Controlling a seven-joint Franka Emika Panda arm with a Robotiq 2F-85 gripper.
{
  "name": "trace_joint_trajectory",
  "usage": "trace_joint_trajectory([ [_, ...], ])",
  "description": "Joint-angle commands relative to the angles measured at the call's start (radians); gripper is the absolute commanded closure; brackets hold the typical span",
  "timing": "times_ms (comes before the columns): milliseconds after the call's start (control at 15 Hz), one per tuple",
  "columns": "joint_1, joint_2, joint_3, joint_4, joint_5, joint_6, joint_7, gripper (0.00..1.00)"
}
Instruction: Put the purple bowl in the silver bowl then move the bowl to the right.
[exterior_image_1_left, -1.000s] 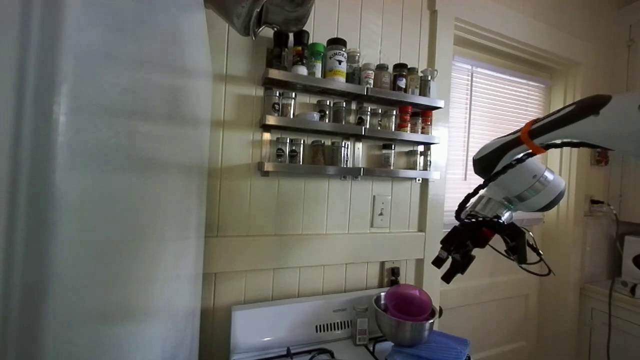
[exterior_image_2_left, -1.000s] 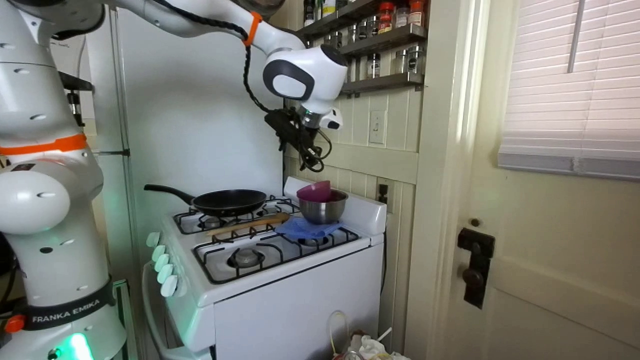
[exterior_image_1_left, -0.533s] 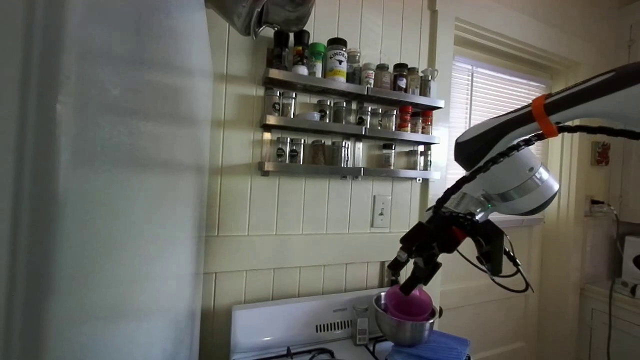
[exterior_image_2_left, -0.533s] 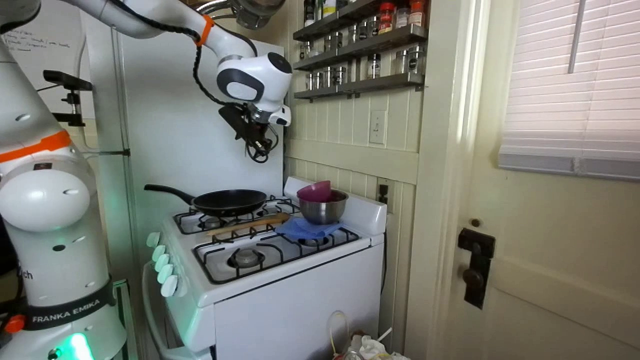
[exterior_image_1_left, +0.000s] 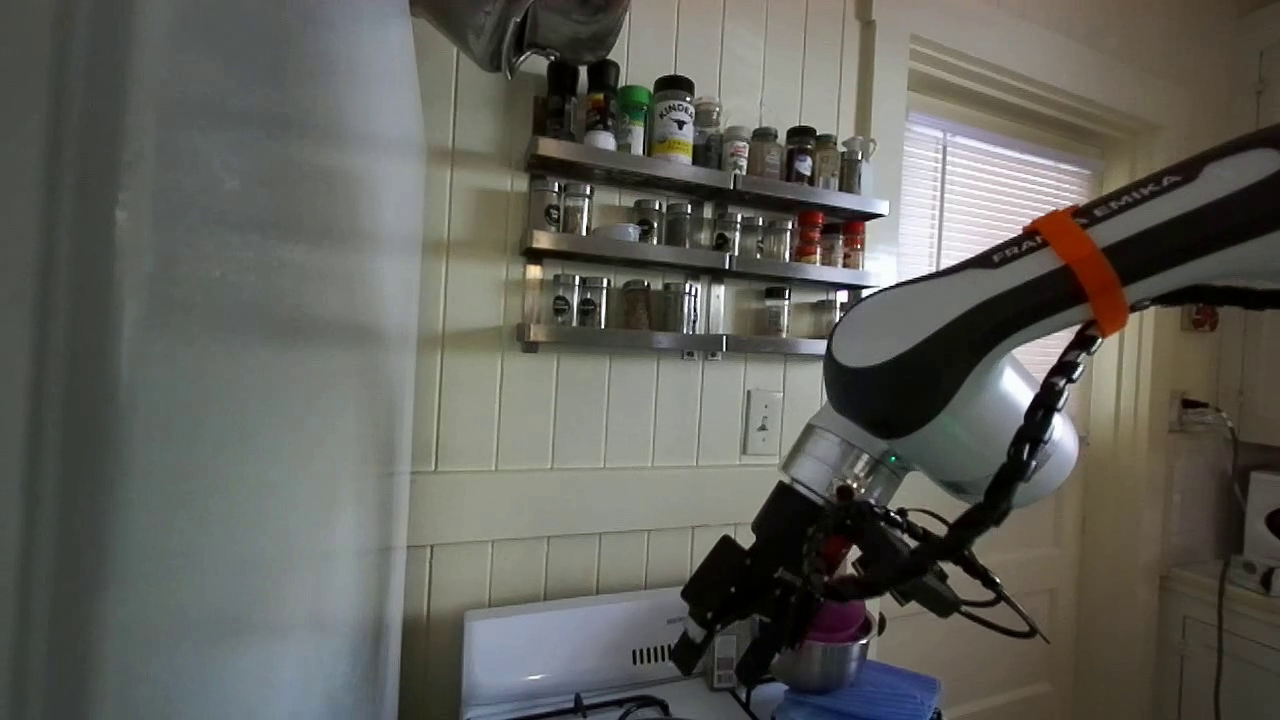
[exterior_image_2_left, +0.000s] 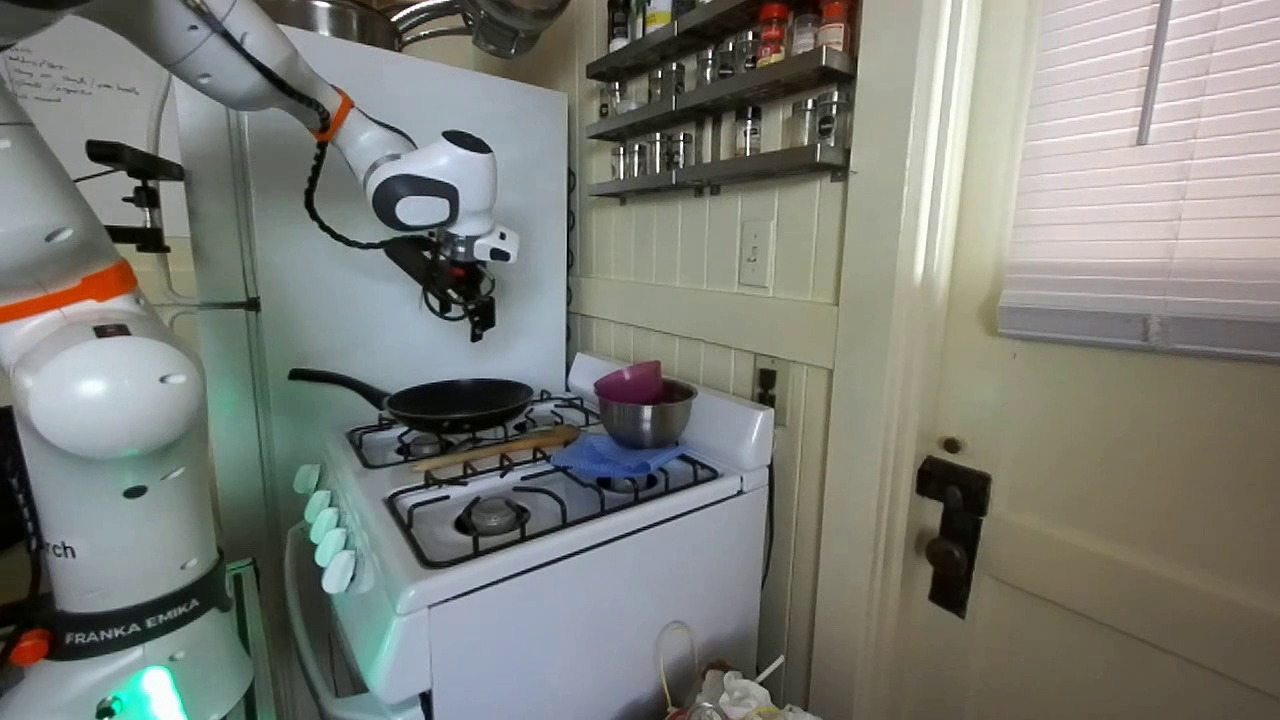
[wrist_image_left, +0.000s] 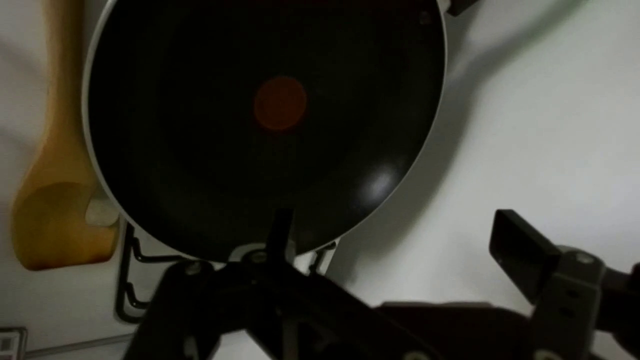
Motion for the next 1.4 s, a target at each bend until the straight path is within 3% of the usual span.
trace_joint_trajectory([
  [0,0.046,0.038,-0.043,-0.031,-0.031,0.046,0.083,0.0],
  [467,0.017,0.045,-0.219,-0.08,0.0,-0.021,0.011,0.0],
  [667,0.021,0.081,-0.257,-0.08,0.016,-0.041,-0.016,0.0],
  [1133,0.039,0.177,-0.217,-0.066,0.141,-0.062,0.003,0.0],
  [1333,0.03,0.196,-0.194,-0.068,0.146,-0.045,0.036,0.0],
])
